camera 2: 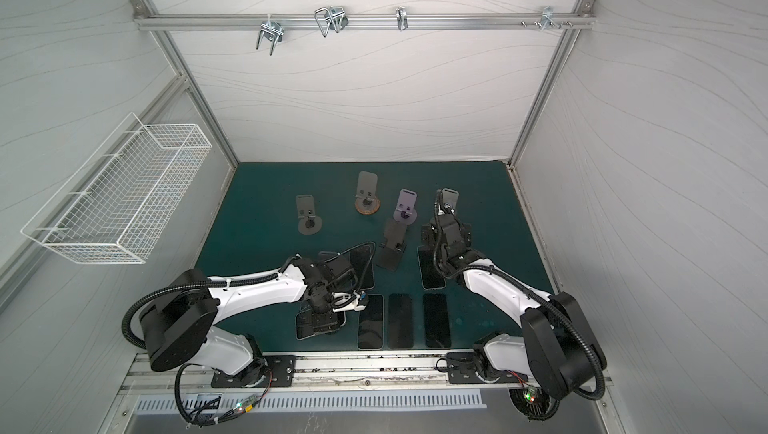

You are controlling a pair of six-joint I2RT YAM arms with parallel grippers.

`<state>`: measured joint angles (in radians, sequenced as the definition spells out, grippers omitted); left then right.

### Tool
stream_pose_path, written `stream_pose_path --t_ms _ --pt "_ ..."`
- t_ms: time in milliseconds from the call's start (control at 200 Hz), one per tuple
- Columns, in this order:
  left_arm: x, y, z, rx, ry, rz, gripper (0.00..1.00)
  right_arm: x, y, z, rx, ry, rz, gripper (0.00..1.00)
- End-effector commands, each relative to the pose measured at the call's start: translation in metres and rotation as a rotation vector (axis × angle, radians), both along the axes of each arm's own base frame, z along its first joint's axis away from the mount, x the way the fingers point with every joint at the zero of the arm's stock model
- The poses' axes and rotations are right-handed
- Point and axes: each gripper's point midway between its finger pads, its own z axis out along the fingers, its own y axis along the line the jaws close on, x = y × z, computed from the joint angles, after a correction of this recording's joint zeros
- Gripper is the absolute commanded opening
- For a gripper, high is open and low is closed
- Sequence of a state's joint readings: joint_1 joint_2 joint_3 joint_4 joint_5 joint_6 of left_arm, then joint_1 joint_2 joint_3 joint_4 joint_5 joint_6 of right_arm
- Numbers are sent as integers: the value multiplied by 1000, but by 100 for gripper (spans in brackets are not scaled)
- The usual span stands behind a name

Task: Remove the phone from the phone stand
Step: 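Lower the white-framed phone with the left gripper flat onto the mat, then open the left gripper and release the white-framed phone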

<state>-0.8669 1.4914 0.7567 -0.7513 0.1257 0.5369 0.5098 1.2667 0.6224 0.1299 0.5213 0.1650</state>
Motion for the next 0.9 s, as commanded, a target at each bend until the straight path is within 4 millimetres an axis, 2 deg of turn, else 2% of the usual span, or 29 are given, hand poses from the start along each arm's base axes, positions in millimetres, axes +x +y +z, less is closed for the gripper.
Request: stream_pose_path --t_ms 0,895 --pt "-3 -2 -26 -7 20 -15 75 1 9 4 -10 -13 47 99" --pt "-2 1 -32 9 17 5 79 -1 17 5 -17 -19 85 99"
